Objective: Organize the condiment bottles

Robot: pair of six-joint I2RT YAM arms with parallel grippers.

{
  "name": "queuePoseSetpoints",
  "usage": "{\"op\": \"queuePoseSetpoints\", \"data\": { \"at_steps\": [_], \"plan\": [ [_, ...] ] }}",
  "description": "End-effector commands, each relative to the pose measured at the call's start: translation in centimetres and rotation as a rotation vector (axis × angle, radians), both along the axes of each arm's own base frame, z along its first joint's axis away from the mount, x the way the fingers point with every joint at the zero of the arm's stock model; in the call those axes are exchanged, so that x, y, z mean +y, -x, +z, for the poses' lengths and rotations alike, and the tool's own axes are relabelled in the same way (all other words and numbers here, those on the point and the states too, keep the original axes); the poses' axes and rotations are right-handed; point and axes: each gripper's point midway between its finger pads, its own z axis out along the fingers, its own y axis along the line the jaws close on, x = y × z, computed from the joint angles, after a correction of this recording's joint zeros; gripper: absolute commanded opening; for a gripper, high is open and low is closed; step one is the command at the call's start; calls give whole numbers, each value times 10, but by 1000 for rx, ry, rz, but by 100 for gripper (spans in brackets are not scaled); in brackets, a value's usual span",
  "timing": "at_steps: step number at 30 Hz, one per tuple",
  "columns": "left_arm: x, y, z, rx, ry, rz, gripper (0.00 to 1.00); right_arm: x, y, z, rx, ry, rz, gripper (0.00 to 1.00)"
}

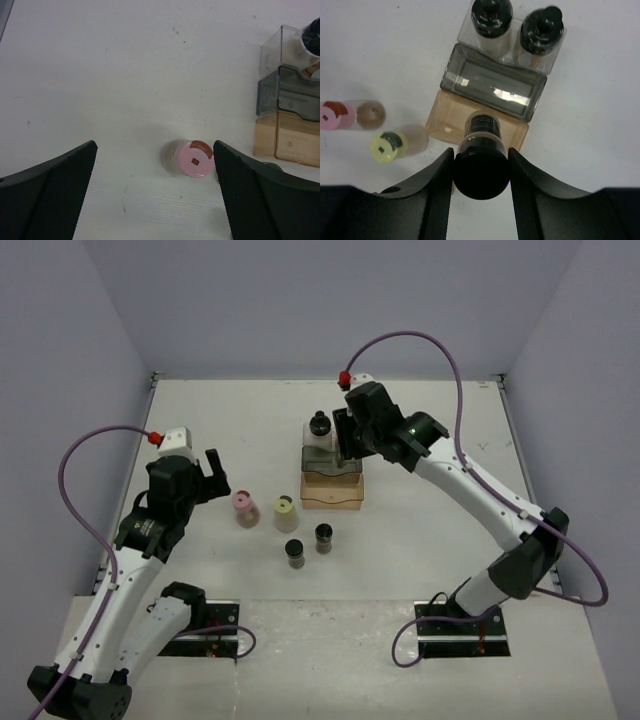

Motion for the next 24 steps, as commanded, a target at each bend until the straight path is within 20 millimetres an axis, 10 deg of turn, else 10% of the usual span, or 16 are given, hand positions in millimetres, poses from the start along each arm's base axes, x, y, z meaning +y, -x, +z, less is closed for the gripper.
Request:
{"op": "queuePoseSetpoints", "data": {
  "at_steps": [1, 9, 24],
  "plan": [
    [0, -3, 9, -41, -6, 0, 100, 8, -38, 10, -55, 49, 11, 0],
    [0, -3, 10, -43, -6, -2, 100, 6, -91, -31, 15, 105, -36, 0],
    [-2, -4, 7, -31, -4, -13, 100, -6, -96, -115, 170, 135, -51, 0]
  ]
}}
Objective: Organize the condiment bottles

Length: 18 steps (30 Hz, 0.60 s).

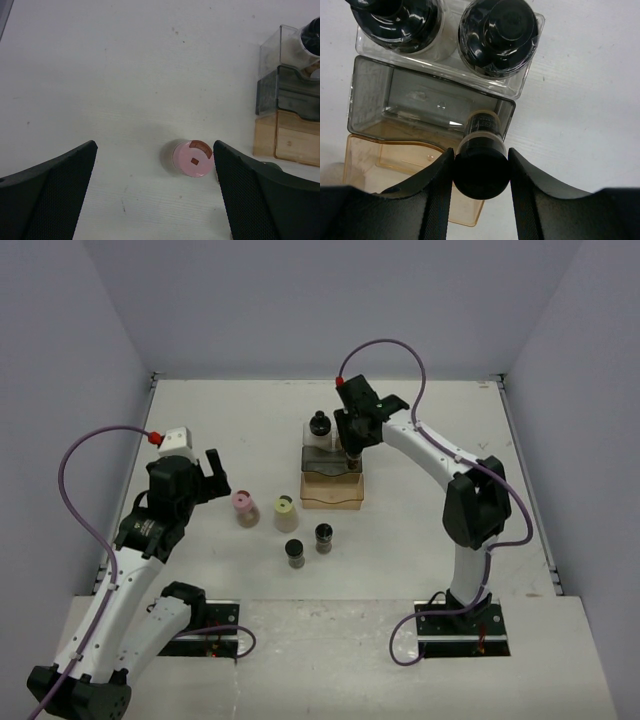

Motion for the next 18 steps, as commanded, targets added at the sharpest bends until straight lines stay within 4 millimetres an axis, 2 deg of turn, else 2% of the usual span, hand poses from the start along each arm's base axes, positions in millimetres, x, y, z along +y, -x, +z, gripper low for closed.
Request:
{"op": "queuePoseSetpoints", "data": {
  "at_steps": [1, 3, 5, 11, 13, 14, 15, 16, 18],
  "plan": [
    [-2, -4, 6, -28, -3, -12, 100, 9, -1, -8, 0, -37, 17, 0],
    [-2, -5, 6, -30, -1, -13, 100, 7, 1, -19, 18, -31, 7, 1],
    [-3, -5, 5, -27, -1, -15, 100, 7, 2, -31, 40, -20, 7, 8],
    [-4, -5, 5, -26, -1, -20, 100, 11, 3, -51, 73, -25, 12, 15],
    [-4, -5, 5, -26, -1, -20, 100, 12, 3, -54, 78, -24, 14, 23],
    [-3, -5, 6, -28, -2, -18, 100, 13, 2, -55, 82, -22, 14, 33],
    [-3, -5, 6, -28, -2, -18, 100, 13, 2, -54, 81, -23, 14, 33],
    [-3, -4, 6, -28, -2, -18, 100, 13, 2, -54, 81, -23, 14, 42],
    [-3, -4, 6, -31, -1, -18, 100, 12, 2, -52, 78, -25, 10, 49]
  ]
}}
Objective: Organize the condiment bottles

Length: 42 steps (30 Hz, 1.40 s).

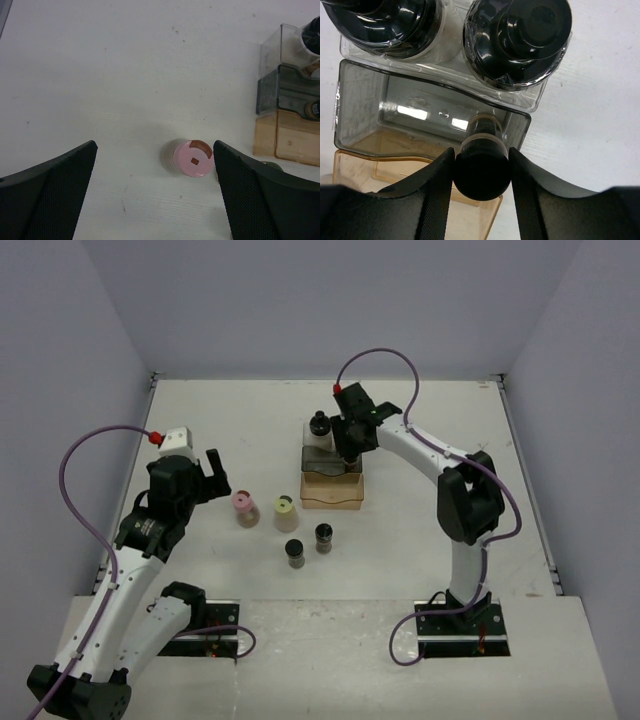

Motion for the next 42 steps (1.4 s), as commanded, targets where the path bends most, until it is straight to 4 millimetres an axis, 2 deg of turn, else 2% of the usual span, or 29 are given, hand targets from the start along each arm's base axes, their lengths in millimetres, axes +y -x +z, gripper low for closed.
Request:
{"op": "queuePoseSetpoints", "data": {
  "at_steps": [1, 5, 12, 19, 20, 23, 26, 27, 28, 29, 30, 33, 34, 38, 42],
  "plan": [
    [-3, -4, 7, -34, -1, -17, 100, 4, 5, -11, 40, -7, 6, 56],
    [-3, -3, 8, -38, 1, -17, 100, 5, 7, -1, 26, -16, 9, 66],
    [-3, -3, 9, -41, 2, -17, 100, 7, 11, 29, -15, -34, 18, 71],
    [-3, -3, 9, -42, 3, -22, 100, 6, 19, 80, -101, -44, 17, 77],
    [-3, -3, 10, -44, 2, -19, 100, 3, 21, 93, -135, -42, 9, 77],
    [-3, -3, 9, -42, 2, -21, 100, 1, 34, 116, -185, -26, 2, 77],
    [-4, -3, 10, -43, 2, -26, 100, 13, 64, 123, -197, -14, 27, 78],
    [-4, -3, 10, -41, 0, -29, 100, 28, 86, 134, -217, -44, 80, 78],
    [-4, -3, 11, -43, -2, -30, 100, 33, 104, 133, -214, -69, 100, 79],
    [-5, -3, 11, -43, -3, -30, 100, 41, 115, 124, -195, -70, 124, 79],
    [-4, -3, 12, -44, -4, -29, 100, 53, 142, 119, -177, -86, 185, 79],
    [-4, -3, 10, -37, -7, -27, 100, 72, 179, 108, -150, -116, 237, 78],
    [-4, -3, 11, -37, -8, -26, 100, 71, 190, 98, -124, -114, 241, 78],
    [-7, 1, 20, -53, -2, -41, 100, 75, 220, 70, -62, -89, 279, 72],
    [-6, 3, 21, -56, 4, -35, 100, 73, 226, 42, -19, -33, 290, 68]
  ]
}}
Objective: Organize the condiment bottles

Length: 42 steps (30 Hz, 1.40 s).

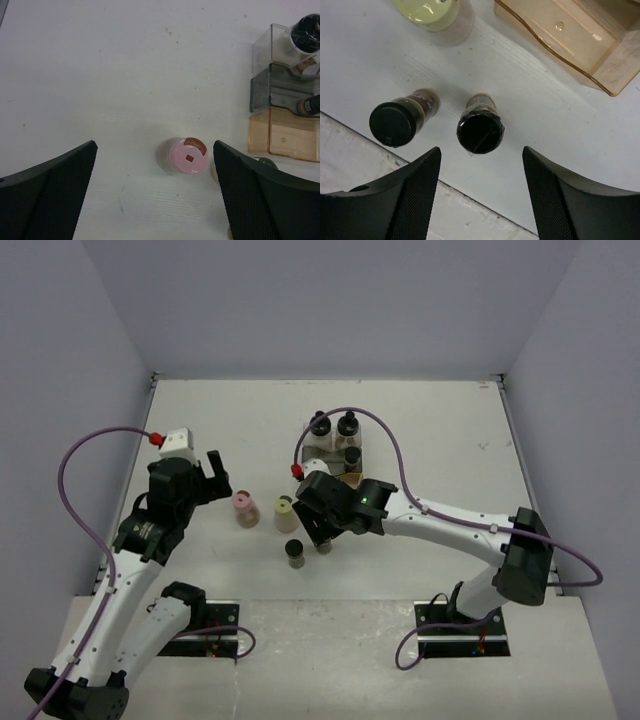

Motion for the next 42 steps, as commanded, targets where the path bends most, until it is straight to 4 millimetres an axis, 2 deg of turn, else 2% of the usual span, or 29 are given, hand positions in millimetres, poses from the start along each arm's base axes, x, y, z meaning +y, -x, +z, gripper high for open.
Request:
{"op": "queuePoseSetpoints", "data": {
  "at_steps": [1, 11, 15, 16, 17, 20, 24, 26, 27, 29, 32, 33, 34, 37, 38, 41, 42],
  "plan": [
    [0, -1, 16, -39, -3, -10, 100, 6, 0, -13, 12, 1, -31, 67],
    [-6, -1, 18, -36, -5, -38, 100, 13, 3, -48, 58, 42, -6, 60],
    [-15, 3, 24, -6, 3, -100, 100, 15, 2, -56, 69, 63, 1, 35],
    [-16, 6, 27, -7, 6, -105, 100, 15, 2, -55, 65, 61, 0, 24],
    [-16, 7, 29, -12, 10, -113, 100, 15, 1, -53, 61, 56, -3, 22],
    [-17, 13, 35, -24, 20, -125, 100, 15, -2, -36, 34, 36, -6, 20],
    [-16, 15, 35, -27, 19, -122, 100, 8, -16, 3, -52, 27, -14, 18],
    [-18, 12, 34, -29, 26, -130, 100, 6, -34, 36, -111, -21, -46, 19],
    [-19, 11, 32, -27, 27, -129, 100, 0, -39, 44, -122, -10, -54, 19],
    [-20, 7, 26, -8, 24, -127, 100, -7, -59, 75, -173, -47, -84, 19],
    [-21, 3, 17, 14, 23, -118, 100, -16, -90, 105, -207, -103, -114, 19],
    [-21, 2, 15, 14, 23, -116, 100, -18, -98, 110, -220, -102, -119, 19],
    [-22, 0, 15, 6, 30, -112, 100, -27, -114, 114, -231, -100, -154, 19],
    [-21, -3, 8, 0, 34, -98, 100, -26, -148, 118, -237, -106, -155, 18],
    [-20, -3, 5, 4, 33, -95, 100, -19, -162, 114, -247, -105, -146, 18],
    [-20, -4, 4, 8, 29, -91, 100, -19, -190, 106, -249, -97, -169, 18],
    [-19, -4, 4, 8, 28, -89, 100, -17, -198, 92, -233, -74, -171, 18]
  ]
}}
